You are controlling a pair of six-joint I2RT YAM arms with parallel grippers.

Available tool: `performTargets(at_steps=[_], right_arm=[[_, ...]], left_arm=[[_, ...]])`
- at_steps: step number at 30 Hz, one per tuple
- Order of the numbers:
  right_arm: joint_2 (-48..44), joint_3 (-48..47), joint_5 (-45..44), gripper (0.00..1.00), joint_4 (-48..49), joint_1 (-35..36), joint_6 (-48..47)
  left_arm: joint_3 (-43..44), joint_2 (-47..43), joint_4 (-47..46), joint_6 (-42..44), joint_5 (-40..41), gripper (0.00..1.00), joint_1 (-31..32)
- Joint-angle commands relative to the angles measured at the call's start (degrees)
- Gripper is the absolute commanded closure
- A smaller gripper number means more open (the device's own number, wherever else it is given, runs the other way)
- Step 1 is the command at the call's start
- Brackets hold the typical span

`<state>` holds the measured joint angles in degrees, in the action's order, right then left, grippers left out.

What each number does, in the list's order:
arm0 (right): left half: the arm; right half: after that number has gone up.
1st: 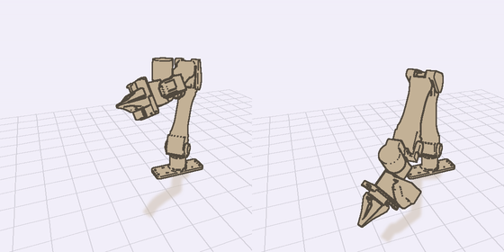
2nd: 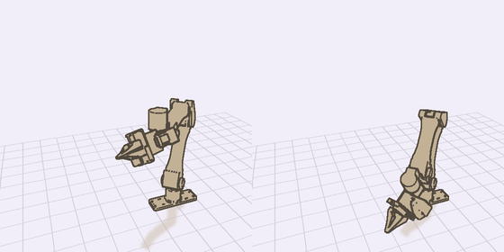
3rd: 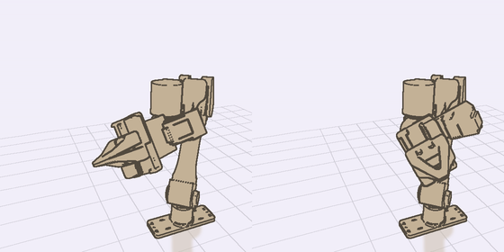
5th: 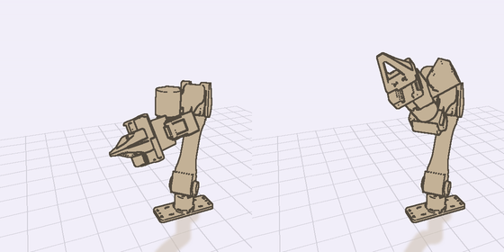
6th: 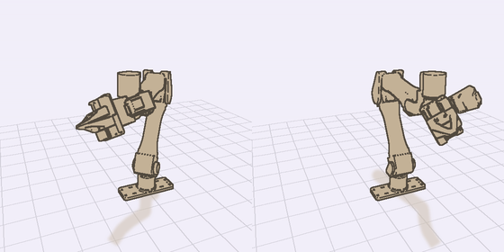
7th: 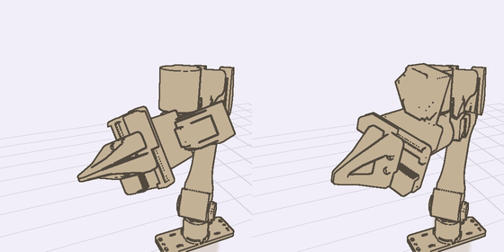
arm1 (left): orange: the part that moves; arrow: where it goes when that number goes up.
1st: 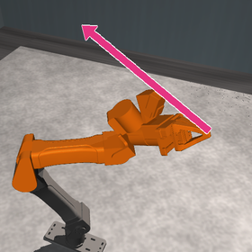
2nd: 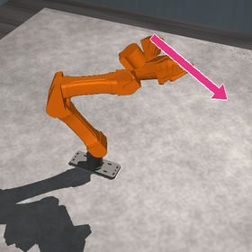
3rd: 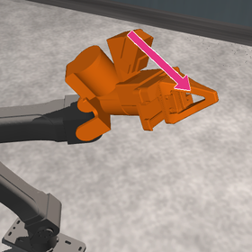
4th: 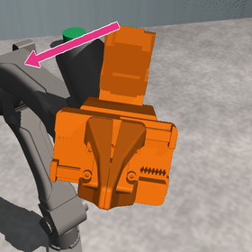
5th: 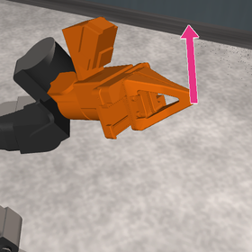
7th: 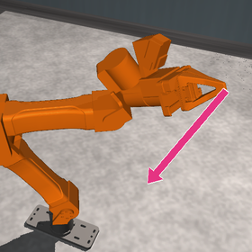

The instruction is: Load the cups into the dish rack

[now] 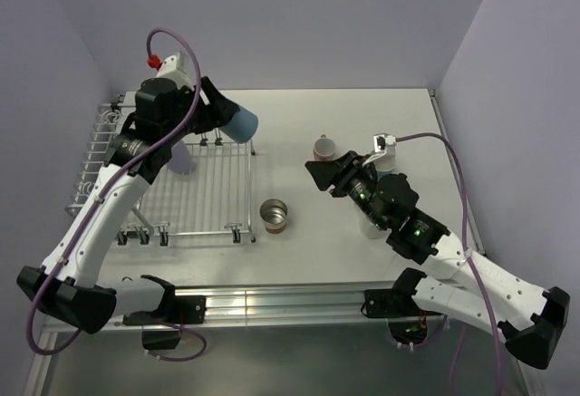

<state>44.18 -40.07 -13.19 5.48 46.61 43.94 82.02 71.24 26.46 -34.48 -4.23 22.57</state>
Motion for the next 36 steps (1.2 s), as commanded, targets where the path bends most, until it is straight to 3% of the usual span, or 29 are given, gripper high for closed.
performTargets(at_steps=[1,10,29,36], right_arm=[[2.0,-2.0,-4.6,0.41,-6.4,-0.5,-1.9],[8.5,-3.5,-1.0,0.41,-6.4,-0.4,-1.9],[13.6,-2.6,1.6,0.41,-3.4,-0.4,-1.8],[13.6,-2.4,1.2,0.41,-3.4,-0.5,-2.0]], left_arm=[[-0.2,3.8,6.3,3.2,16.8,1.00,-0.2],[-1.3,12.6,4.0,0.0,30.6,1.00,-1.0],[-1.3,25.3,0.4,-0.2,45.1,1.00,-1.6],[-2.4,28.1,-1.6,-0.2,46.1,1.00,-1.6]])
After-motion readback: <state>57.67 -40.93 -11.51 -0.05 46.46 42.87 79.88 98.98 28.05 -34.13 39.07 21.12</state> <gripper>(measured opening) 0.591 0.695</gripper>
